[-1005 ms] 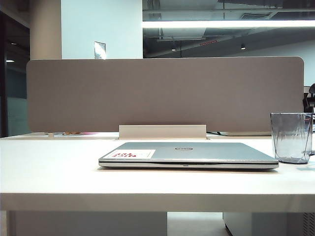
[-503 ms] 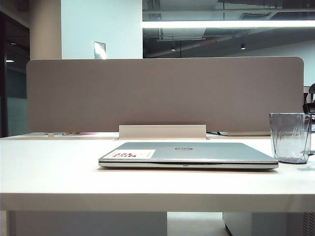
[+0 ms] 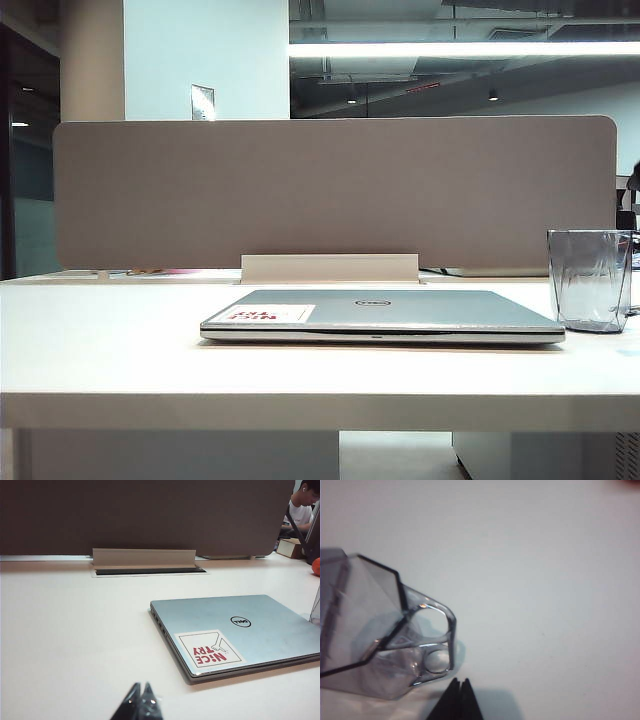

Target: Pick up the water cup and place it on the right side of the laptop.

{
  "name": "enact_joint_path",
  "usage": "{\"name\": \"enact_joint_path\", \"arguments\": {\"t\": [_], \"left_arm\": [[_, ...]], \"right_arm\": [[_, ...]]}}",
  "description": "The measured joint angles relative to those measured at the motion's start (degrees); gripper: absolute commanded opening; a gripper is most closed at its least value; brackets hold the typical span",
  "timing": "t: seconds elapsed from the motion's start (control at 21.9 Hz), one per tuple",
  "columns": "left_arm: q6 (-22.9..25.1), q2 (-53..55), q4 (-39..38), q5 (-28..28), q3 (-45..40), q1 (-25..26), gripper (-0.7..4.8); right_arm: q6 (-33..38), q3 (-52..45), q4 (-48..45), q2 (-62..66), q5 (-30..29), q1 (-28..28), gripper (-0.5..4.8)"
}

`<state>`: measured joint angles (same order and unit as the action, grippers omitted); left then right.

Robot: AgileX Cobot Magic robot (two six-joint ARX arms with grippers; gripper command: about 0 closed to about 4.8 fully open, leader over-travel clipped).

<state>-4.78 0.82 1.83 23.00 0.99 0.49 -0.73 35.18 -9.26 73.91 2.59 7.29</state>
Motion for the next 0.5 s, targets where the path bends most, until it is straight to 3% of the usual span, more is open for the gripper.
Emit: {"name": "enact_joint_path", "arguments": {"t": [0.5], "left_arm": [[0.0, 0.0, -0.2, 0.0, 0.0, 0.0, -0.06]], "right_arm": [[7.6, -16.8, -2.2, -28.5, -1.3, -0.1, -0.08]]}}
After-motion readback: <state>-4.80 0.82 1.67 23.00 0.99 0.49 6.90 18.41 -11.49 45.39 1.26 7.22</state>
